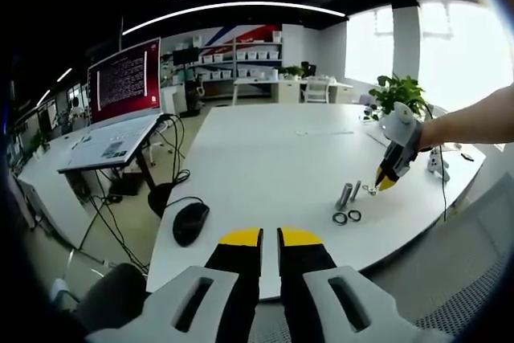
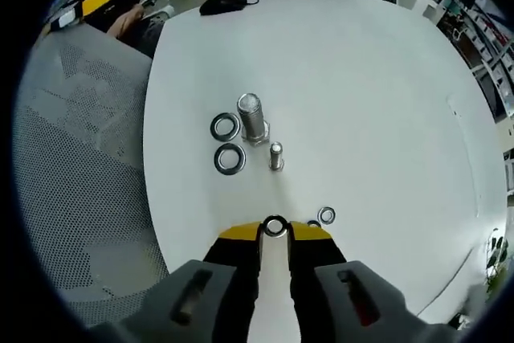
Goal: Place the washer onto the threaded stud by aligning its center hole with the stud, sliding it down to the base, and recovering from edge contact or off-axis alignment until the washer reaches the visible bottom stop.
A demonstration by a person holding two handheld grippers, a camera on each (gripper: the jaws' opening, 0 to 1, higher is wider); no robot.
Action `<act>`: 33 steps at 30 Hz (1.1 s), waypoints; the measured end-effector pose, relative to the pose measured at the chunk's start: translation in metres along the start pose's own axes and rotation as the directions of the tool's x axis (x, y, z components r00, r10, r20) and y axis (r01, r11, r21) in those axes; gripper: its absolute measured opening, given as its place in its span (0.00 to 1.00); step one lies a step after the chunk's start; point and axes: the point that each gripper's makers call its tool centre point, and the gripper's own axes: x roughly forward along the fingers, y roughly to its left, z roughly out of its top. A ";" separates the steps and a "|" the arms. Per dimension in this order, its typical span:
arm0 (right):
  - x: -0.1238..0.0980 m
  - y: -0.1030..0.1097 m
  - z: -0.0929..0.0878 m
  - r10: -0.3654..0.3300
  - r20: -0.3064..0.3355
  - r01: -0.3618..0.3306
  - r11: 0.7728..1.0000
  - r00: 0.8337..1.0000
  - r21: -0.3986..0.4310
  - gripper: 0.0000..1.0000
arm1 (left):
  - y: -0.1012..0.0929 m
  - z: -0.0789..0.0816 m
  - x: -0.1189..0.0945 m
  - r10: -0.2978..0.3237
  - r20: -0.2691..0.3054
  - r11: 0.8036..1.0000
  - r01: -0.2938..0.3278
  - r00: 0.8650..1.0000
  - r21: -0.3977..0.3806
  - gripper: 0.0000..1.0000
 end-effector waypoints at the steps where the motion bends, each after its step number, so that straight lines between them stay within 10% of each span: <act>1: -0.001 0.001 0.002 -0.001 0.003 0.001 1.000 1.000 -0.005 0.14 | 0.000 0.000 0.000 0.000 -0.001 1.000 0.000 1.000 0.000 0.05; 33: 0.001 -0.004 0.054 -0.027 0.075 0.034 0.995 0.997 -0.092 0.14 | 0.003 0.001 -0.001 0.014 0.011 1.000 -0.014 1.000 -0.015 0.05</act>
